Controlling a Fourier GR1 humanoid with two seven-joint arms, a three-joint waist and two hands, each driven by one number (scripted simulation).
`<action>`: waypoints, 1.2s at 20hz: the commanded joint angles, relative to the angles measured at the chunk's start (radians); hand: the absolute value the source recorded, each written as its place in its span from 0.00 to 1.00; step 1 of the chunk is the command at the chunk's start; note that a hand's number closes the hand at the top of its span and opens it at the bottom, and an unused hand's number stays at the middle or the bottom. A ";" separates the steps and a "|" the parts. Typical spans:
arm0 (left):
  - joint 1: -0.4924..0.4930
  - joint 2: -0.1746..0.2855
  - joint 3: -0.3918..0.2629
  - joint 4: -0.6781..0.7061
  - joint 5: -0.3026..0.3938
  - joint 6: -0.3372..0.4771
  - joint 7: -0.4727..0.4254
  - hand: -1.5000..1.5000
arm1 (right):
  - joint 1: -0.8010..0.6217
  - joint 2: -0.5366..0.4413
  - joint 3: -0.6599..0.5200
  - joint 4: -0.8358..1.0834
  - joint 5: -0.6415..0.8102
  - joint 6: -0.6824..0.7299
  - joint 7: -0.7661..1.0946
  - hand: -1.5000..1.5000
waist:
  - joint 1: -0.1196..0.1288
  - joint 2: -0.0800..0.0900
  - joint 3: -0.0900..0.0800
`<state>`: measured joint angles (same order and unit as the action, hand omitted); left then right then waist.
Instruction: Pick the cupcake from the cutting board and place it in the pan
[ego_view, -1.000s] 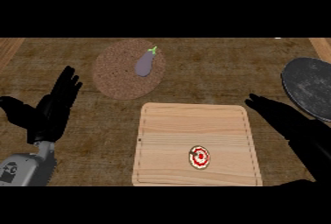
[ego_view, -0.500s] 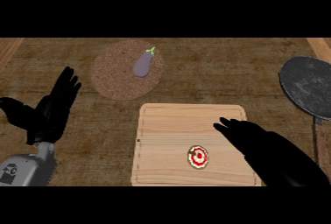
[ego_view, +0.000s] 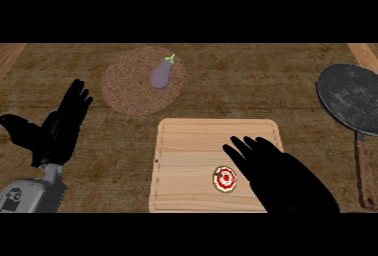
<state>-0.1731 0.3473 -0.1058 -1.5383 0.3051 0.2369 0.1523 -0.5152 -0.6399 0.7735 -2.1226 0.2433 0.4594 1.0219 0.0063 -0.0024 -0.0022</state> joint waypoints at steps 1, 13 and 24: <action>0.032 -0.002 0.010 -0.022 -0.011 -0.004 -0.014 0.50 | -0.073 0.132 0.067 0.031 0.041 0.081 0.227 0.00 | 0.004 -0.001 0.000; -0.044 -0.001 0.063 0.029 -0.007 -0.031 0.026 0.50 | -0.062 0.275 0.093 0.247 0.168 0.077 0.174 0.00 | -0.006 0.002 0.001; -0.006 -0.020 0.090 -0.003 -0.021 -0.057 0.023 0.50 | 0.024 0.358 0.060 0.356 0.290 0.107 0.081 0.00 | -0.006 0.002 0.002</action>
<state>-0.1523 0.3232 -0.0471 -1.5611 0.2764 0.1953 0.1691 -0.5145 -0.3437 0.8169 -1.8065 0.4908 0.5251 1.0000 0.0016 -0.0010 -0.0005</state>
